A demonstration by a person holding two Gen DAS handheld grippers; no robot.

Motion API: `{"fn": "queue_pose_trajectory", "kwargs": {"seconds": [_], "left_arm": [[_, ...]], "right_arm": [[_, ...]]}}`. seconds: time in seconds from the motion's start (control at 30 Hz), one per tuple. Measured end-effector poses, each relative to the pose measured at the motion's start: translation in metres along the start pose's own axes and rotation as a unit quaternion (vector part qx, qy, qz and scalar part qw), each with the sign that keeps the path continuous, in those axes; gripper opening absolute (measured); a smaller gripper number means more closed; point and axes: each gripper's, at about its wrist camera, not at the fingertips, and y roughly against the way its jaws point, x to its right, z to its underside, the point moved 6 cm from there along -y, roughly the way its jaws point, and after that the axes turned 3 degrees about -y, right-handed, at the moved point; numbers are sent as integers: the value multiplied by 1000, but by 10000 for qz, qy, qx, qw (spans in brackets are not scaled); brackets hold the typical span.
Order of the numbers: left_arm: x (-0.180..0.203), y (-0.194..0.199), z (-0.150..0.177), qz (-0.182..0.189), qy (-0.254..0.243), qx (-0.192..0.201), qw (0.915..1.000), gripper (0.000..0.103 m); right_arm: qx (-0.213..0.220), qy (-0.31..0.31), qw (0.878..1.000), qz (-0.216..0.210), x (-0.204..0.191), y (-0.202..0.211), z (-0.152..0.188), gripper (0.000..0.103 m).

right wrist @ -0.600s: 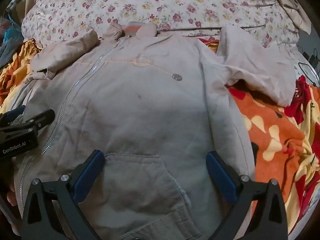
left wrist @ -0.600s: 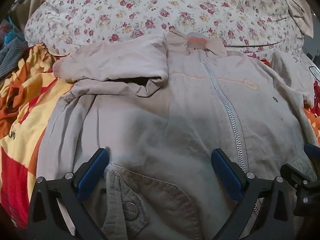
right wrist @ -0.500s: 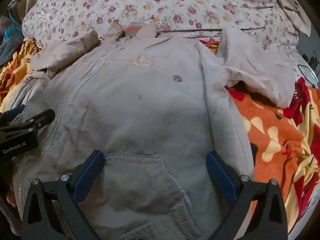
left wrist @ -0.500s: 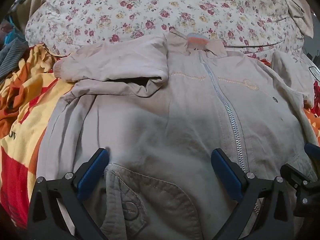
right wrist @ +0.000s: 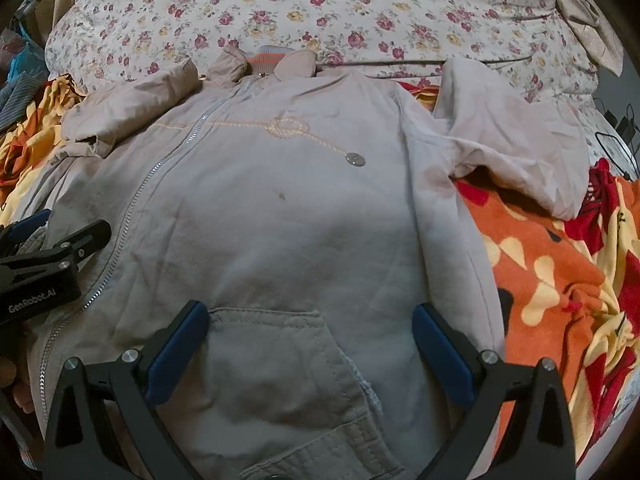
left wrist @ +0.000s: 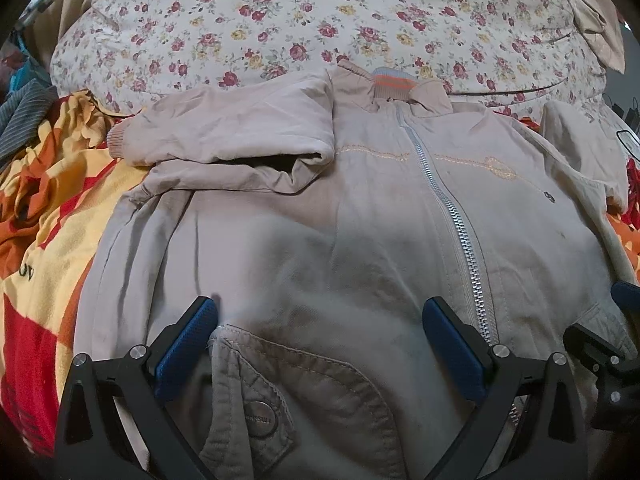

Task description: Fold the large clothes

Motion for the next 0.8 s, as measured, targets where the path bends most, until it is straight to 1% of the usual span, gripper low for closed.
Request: {"fn": "queue_pose_trajectory", "kwargs": {"seconds": [0.13, 0.23, 0.27, 0.33, 0.4, 0.43, 0.47, 0.5, 0.57, 0.8], "left_arm": [[0, 0, 1, 40, 22, -91, 9999, 101], [1, -1, 3, 97, 55, -218, 9997, 101], [1, -1, 3, 115, 65, -243, 9996, 101], [1, -1, 2, 102, 61, -203, 9997, 101], [1, -1, 1, 85, 63, -151, 9998, 101], [1, -1, 2, 90, 68, -152, 9998, 101], [1, -1, 2, 91, 68, -156, 9998, 101], [1, -1, 2, 90, 70, -156, 9998, 101], [0, -1, 2, 91, 62, -154, 9998, 101], [-1, -1, 1, 98, 65, -15, 9999, 101]], "right_arm": [[54, -152, 9999, -43, 0, 5, -6, 103], [361, -259, 9990, 80, 6, 15, -12, 103], [485, -384, 9981, -23, 8, 21, -15, 103], [677, -493, 9965, 12, 13, 28, -18, 103], [804, -646, 9946, -127, 15, 33, -21, 103], [824, -752, 9933, -290, 17, 34, -24, 103], [834, -768, 9931, -286, 19, 36, -24, 103], [857, -699, 9937, -158, 19, 37, -23, 103], [668, -735, 9951, -23, 19, 35, -22, 103], [707, -663, 9953, 30, 15, 36, -21, 103]]}}
